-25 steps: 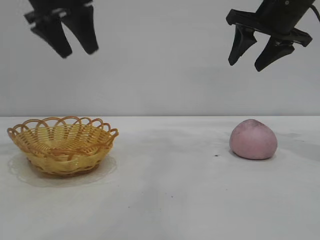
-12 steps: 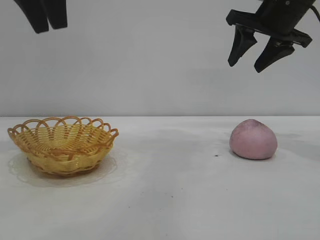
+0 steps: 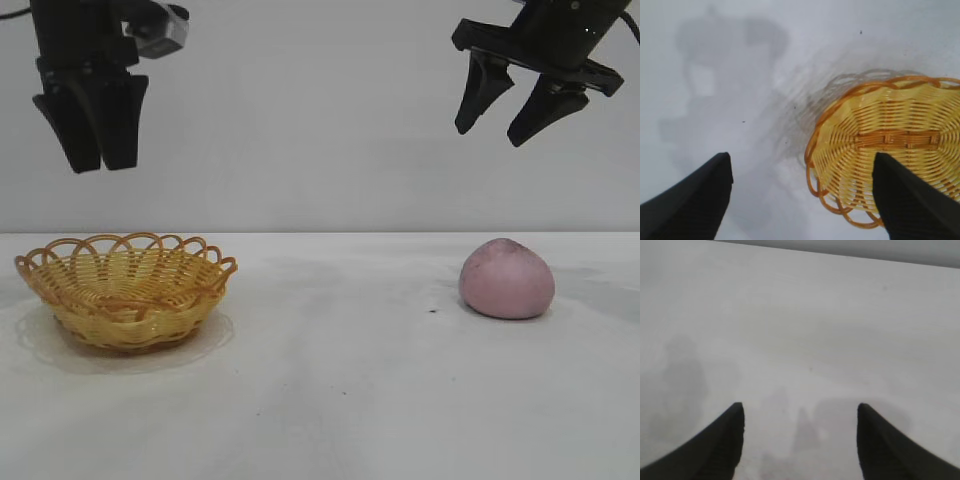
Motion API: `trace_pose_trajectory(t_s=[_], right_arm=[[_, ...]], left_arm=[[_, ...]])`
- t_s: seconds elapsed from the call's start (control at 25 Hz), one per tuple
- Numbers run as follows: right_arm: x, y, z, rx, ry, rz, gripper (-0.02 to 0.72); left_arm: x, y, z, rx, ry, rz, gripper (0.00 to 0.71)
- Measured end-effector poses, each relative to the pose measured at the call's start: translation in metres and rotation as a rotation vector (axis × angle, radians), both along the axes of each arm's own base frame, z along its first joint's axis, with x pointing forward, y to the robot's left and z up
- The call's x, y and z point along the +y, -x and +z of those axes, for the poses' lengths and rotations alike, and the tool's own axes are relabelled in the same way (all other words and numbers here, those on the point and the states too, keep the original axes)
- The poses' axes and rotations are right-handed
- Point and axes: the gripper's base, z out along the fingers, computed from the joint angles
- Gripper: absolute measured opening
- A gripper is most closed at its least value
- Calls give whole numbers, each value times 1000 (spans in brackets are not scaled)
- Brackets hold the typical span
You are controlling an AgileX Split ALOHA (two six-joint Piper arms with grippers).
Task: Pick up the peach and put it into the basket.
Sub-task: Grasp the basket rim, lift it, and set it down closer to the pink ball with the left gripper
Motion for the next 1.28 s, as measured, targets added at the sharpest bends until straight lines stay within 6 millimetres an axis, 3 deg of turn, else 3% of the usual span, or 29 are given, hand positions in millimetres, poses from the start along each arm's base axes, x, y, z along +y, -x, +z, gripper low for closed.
trace_pose_trajectory(t_s=[0.2, 1.28], right_arm=[[0, 0, 0, 0, 0, 0, 421], [0, 0, 0, -1, 3, 6, 421]], left_arm=[[-1, -3, -14, 28, -7, -9, 516], [2, 9, -43, 114, -25, -98, 516]])
